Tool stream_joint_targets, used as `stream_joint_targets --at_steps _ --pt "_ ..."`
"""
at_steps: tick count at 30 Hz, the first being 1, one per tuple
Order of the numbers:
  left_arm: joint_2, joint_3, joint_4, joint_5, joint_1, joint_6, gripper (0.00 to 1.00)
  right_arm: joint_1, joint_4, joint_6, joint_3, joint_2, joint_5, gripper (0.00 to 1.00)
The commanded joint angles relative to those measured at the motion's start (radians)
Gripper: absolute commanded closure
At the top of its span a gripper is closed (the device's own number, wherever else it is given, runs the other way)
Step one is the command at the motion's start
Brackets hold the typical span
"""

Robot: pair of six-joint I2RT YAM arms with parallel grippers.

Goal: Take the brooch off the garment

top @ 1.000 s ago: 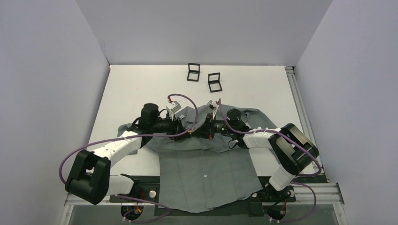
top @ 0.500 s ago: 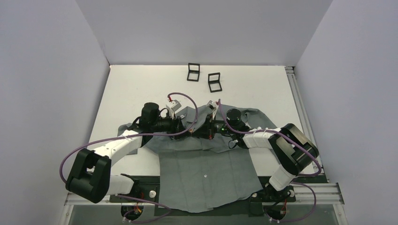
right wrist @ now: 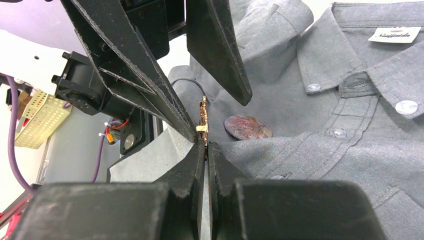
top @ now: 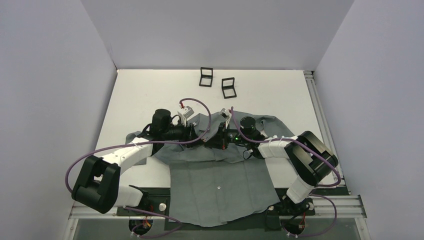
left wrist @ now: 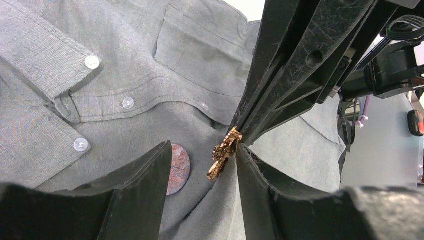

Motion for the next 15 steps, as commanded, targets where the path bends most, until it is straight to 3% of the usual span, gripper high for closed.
stream_joint_targets --at_steps 1,5,15 --pt "0.013 0.057 0.025 -0.080 0.000 0.023 0.58 0.014 0.050 -0.022 0.003 -0.011 -0.033 1.00" --pt "0.012 0.061 -0.005 -0.096 0.001 0.043 0.67 0.013 0.045 -0.026 0.000 -0.017 -0.033 1.00" --pt "-0.014 0.060 -0.033 -0.052 0.020 0.057 0.72 -0.005 0.023 -0.044 -0.003 -0.016 -0.030 1.00"
